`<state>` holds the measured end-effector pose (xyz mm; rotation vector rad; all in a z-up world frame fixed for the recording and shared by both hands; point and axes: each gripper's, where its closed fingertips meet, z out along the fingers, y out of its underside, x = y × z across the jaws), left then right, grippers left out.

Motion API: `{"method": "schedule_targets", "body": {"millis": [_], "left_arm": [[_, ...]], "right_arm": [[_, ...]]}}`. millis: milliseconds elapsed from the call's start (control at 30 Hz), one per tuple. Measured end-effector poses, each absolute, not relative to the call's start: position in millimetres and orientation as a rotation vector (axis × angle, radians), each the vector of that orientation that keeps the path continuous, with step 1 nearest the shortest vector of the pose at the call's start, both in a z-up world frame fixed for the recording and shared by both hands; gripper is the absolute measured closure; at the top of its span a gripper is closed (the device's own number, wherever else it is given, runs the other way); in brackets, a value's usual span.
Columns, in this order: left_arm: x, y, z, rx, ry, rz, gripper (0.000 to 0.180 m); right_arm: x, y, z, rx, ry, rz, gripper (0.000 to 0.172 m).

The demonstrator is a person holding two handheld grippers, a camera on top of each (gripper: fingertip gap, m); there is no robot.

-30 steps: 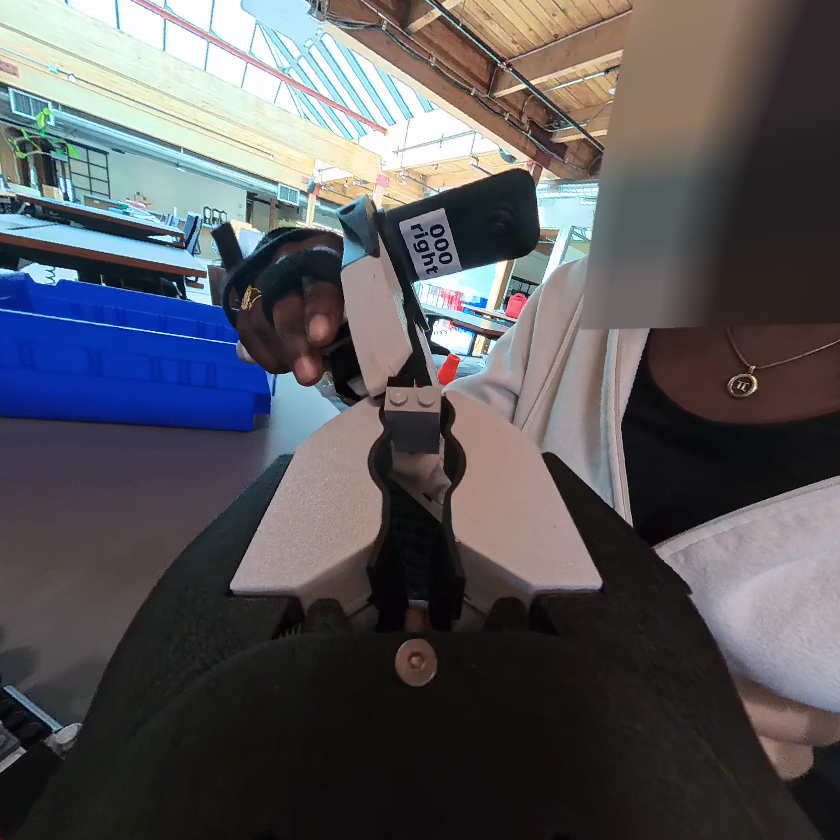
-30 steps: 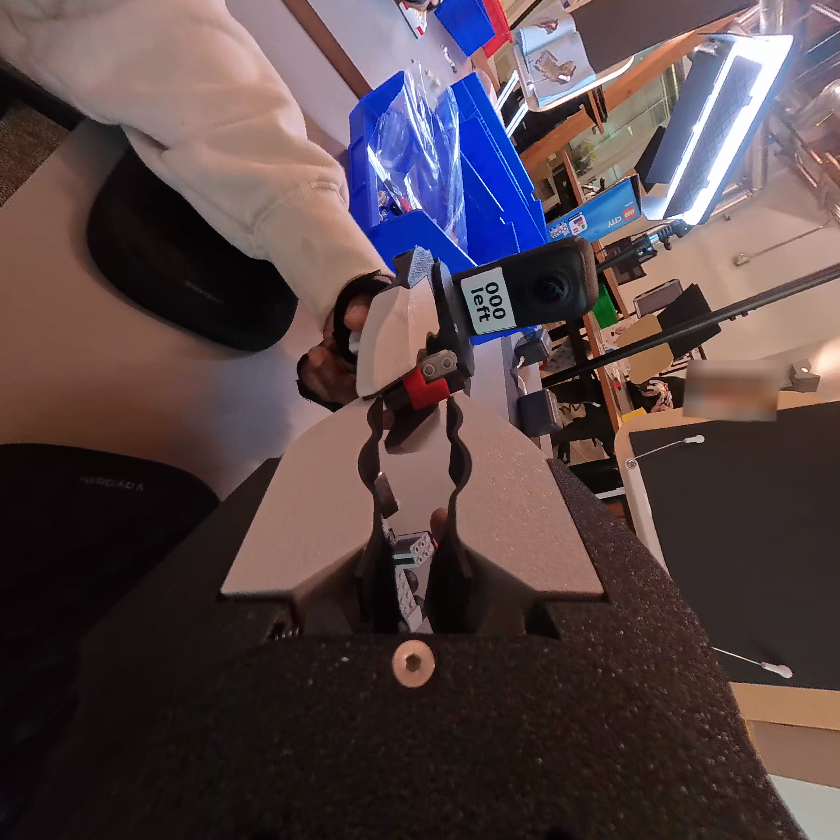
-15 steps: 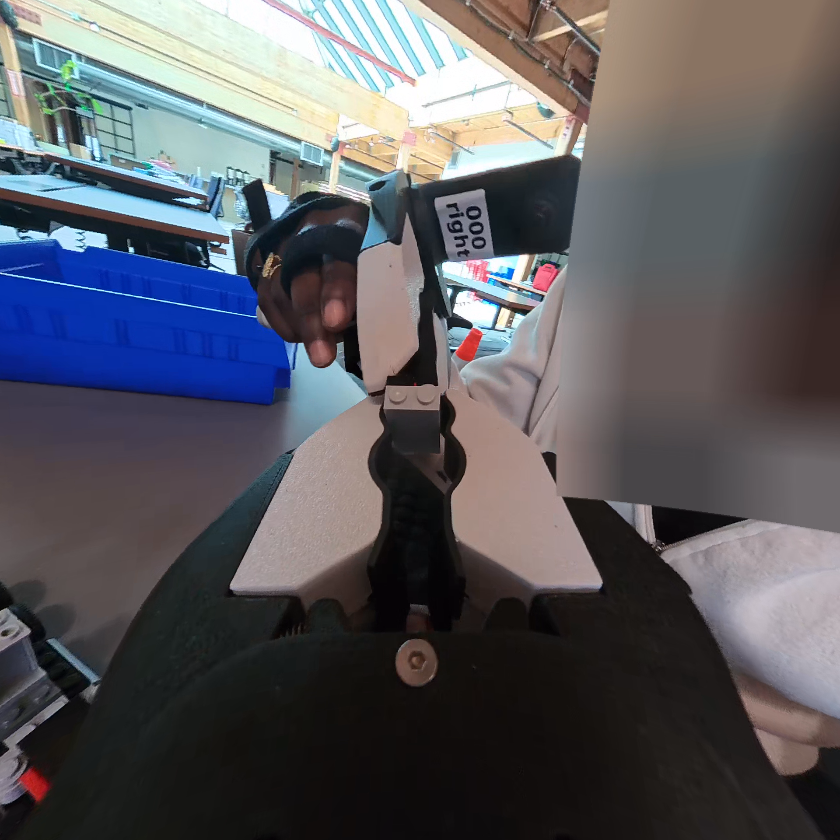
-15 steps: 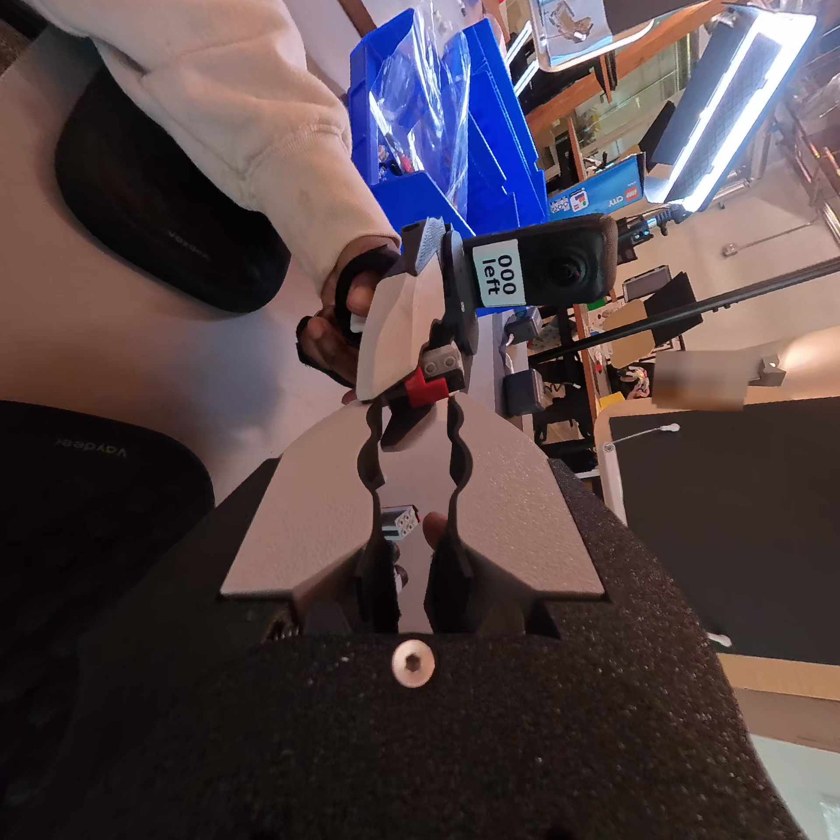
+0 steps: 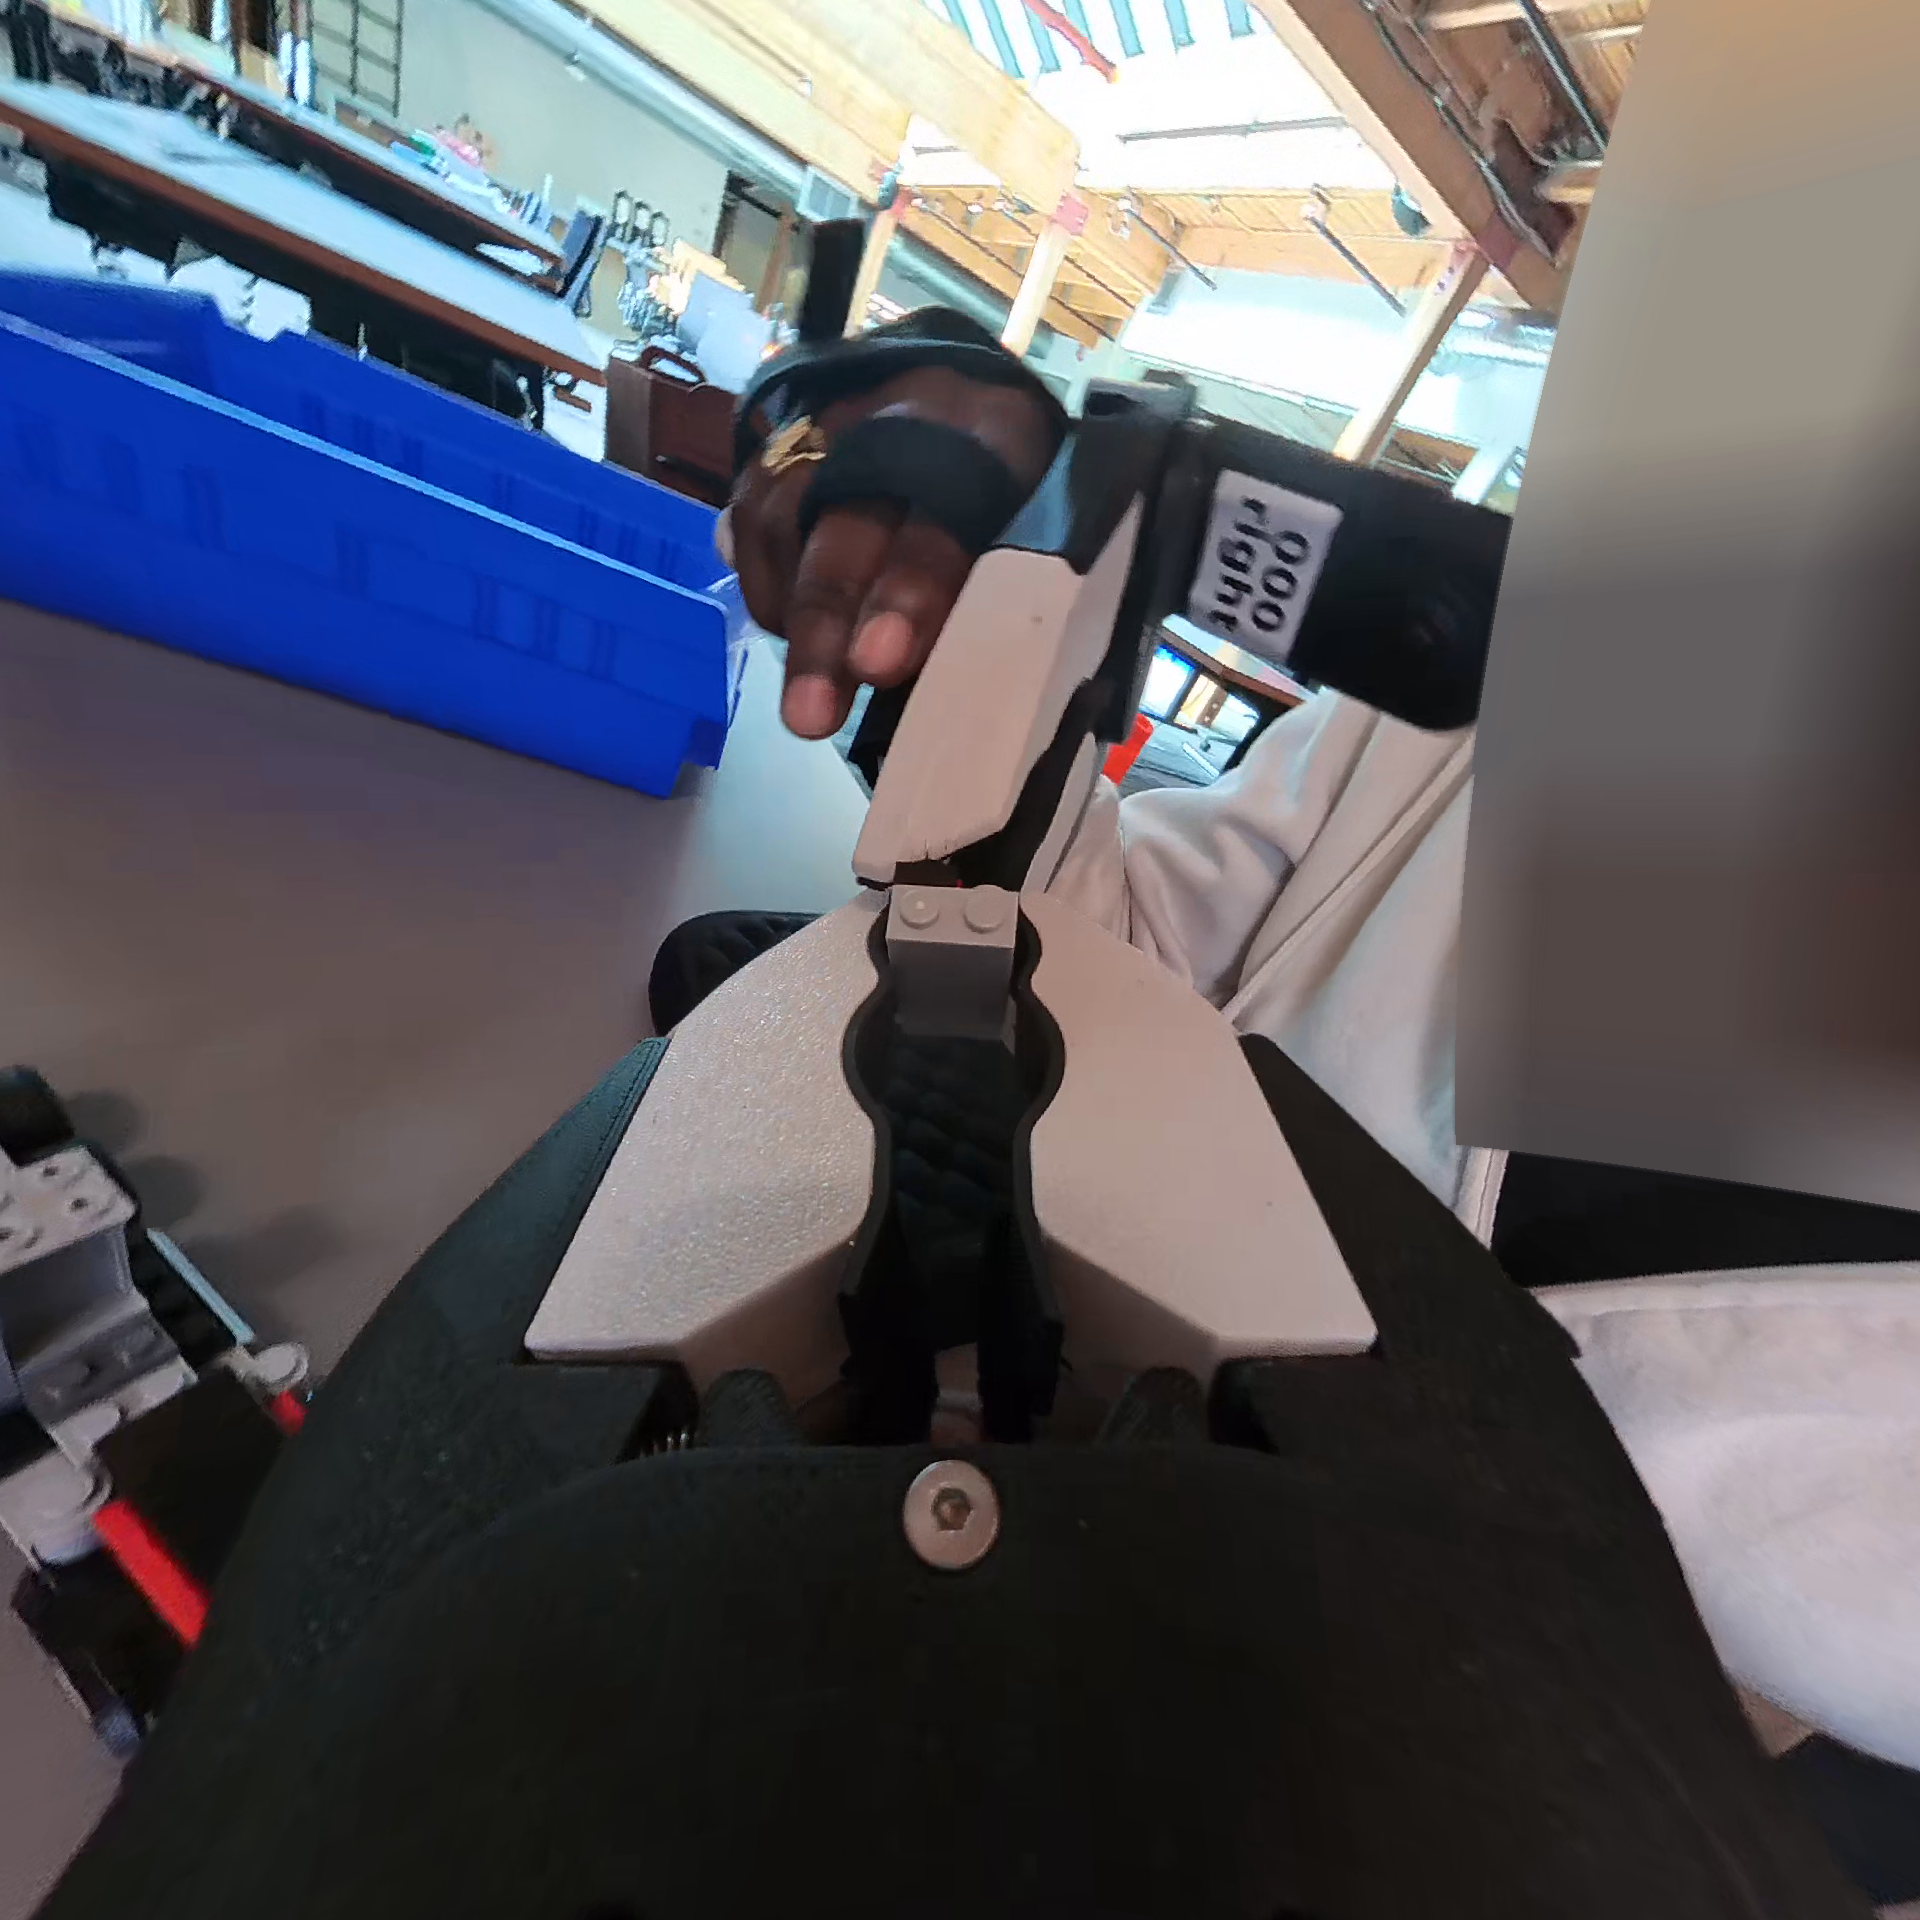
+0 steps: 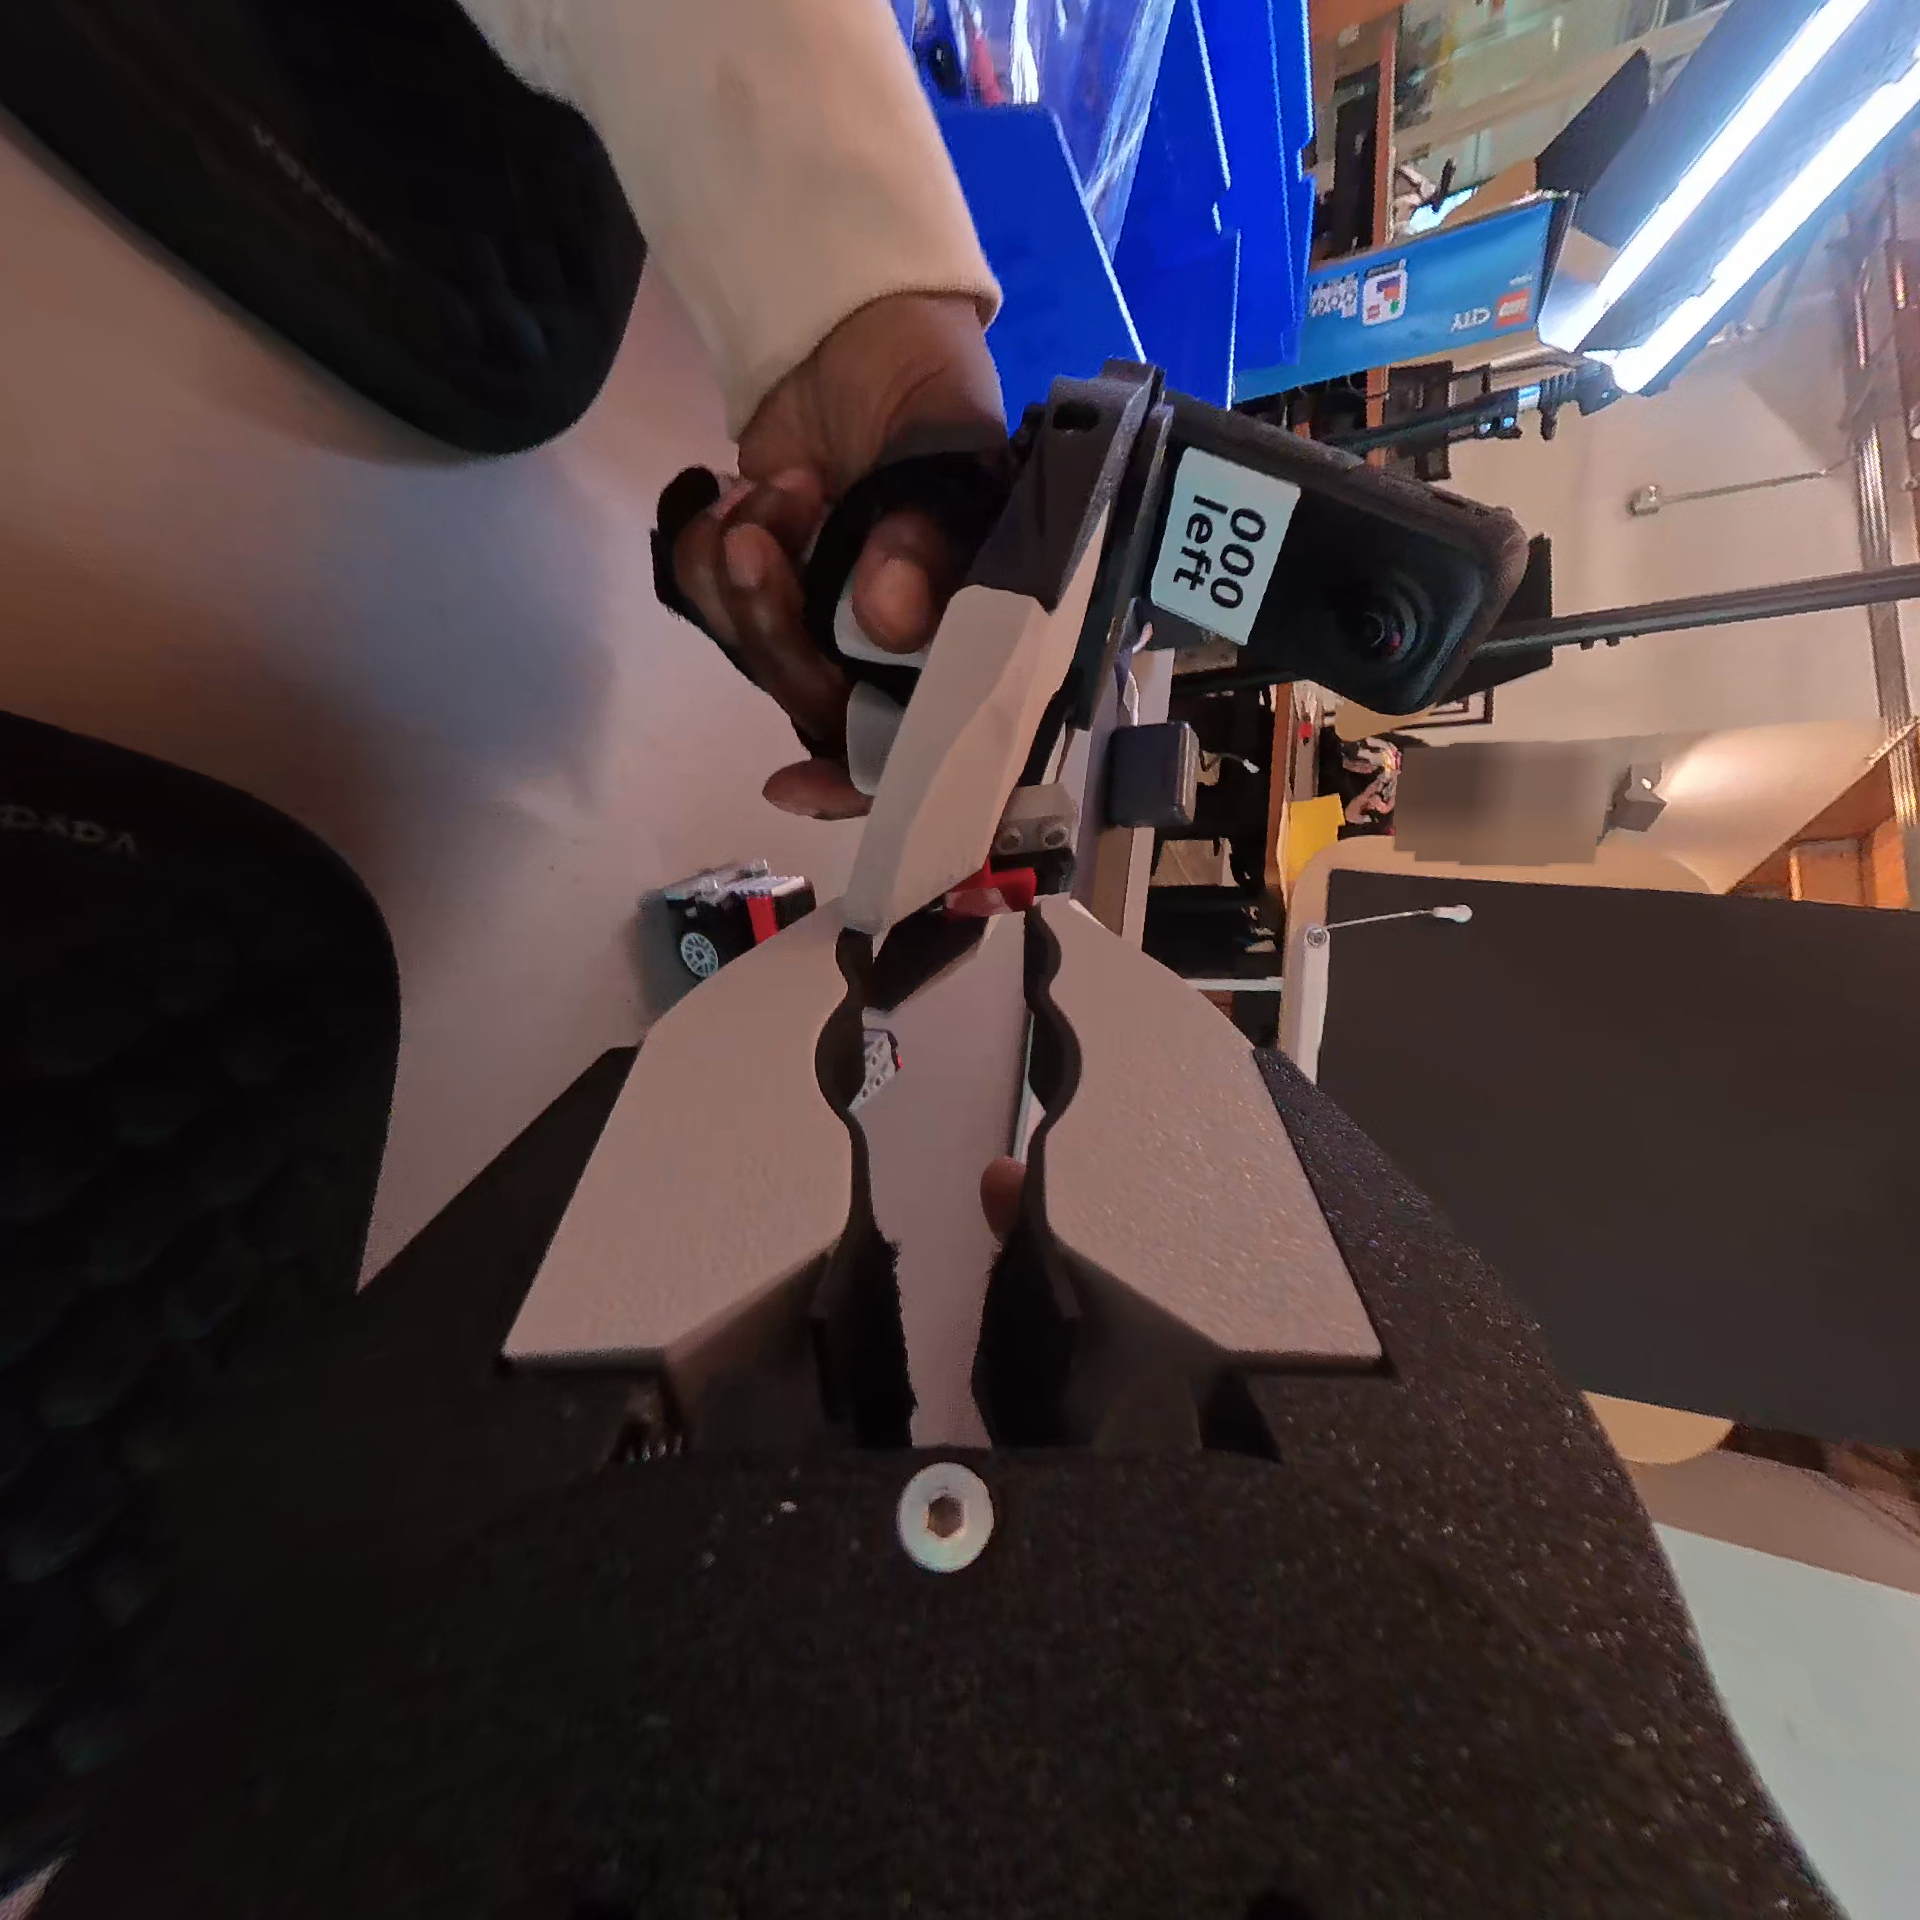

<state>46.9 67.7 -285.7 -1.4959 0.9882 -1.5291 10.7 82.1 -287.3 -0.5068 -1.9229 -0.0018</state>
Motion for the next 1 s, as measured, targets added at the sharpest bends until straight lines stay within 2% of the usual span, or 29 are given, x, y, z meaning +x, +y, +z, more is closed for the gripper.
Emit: {"method": "schedule_targets", "body": {"millis": [100, 167, 233, 500, 1000], "left_arm": [[46, 73, -287, -1.535, 0.943, -1.534, 0.162], [45, 79, -290, -1.568, 0.897, -1.531, 0.162], [45, 79, -287, -1.544, 0.888, -1.555, 0.163], [42, 83, -285, -1.52, 0.896, -1.474, 0.162], [41, 85, -291, -1.549, 0.912, -1.437, 0.162]], "right_arm": [[9, 87, -288, -0.508, -1.915, -0.056, 0.143], [5, 81, -283, -0.464, -1.88, -0.025, 0.135], [4, 76, -285, -0.481, -1.895, 0.029, 0.146], [8, 88, -283, -0.602, -1.872, 0.094, 0.137], [5, 89, -290, -0.642, -1.891, 0.114, 0.14]]}}
